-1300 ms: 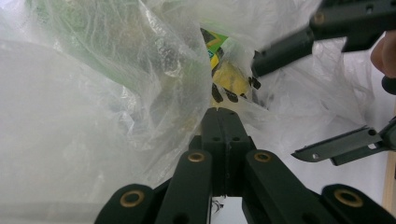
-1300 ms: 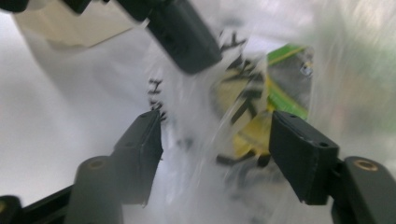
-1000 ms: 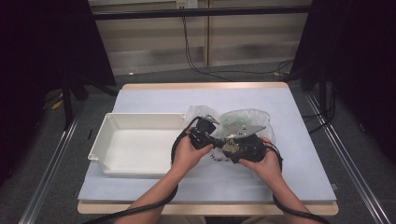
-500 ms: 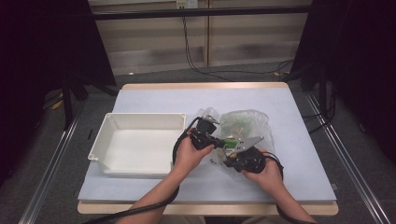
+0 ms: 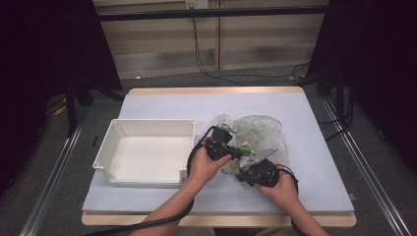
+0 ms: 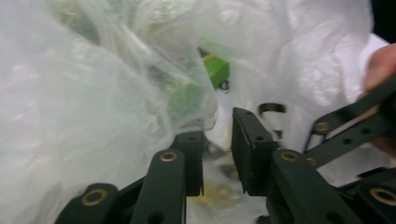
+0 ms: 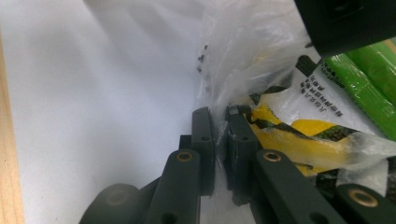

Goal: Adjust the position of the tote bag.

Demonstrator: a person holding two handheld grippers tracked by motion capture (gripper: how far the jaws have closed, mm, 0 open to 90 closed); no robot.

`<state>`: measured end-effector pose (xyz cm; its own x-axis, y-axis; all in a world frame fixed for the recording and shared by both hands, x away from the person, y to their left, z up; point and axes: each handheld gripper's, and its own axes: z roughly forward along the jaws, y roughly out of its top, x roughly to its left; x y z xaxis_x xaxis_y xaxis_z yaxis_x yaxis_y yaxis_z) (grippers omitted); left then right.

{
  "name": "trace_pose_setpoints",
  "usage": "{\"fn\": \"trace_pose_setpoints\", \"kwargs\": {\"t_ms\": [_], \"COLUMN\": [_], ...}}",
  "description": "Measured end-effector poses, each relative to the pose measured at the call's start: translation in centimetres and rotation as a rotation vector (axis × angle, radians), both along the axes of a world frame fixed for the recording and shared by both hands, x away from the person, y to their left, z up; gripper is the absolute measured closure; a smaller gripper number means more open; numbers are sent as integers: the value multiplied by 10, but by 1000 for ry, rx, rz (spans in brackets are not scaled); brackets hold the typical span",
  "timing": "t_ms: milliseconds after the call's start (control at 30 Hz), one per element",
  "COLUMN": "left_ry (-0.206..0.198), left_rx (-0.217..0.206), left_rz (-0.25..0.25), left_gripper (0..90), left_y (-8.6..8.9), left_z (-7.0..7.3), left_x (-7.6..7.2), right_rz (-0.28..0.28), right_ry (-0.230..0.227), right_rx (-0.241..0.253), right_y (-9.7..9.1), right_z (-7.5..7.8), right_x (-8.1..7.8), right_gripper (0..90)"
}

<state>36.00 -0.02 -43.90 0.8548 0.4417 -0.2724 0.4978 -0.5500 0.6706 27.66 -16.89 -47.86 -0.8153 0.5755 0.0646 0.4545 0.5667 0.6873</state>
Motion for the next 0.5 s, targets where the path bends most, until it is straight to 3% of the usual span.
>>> {"fn": "trace_pose_setpoints", "kwargs": {"t_ms": [133,167,233,333,500], "left_ry": [-11,-1,-11,7,13], "left_rx": [6,-7,22,15,68], "left_rz": [2,-1,1,6,61], "left_gripper": [747,747,725,746,768], "left_y": [-2,-3,-5,-8,-7], "left_z": [5,3,-1,-9,-21], "left_x": [-4,-3,-2,0,1], "right_rz": [-2,-2,3,13,1], "right_ry": [-7,-7,-7,-14,-11], "right_rx": [-3,-3,-3,-4,-2], "right_y": [2,2,3,4,3], "right_z": [0,0,0,0,0], "right_x": [0,0,-1,-1,-2], "right_gripper": [842,842,841,841,831]}}
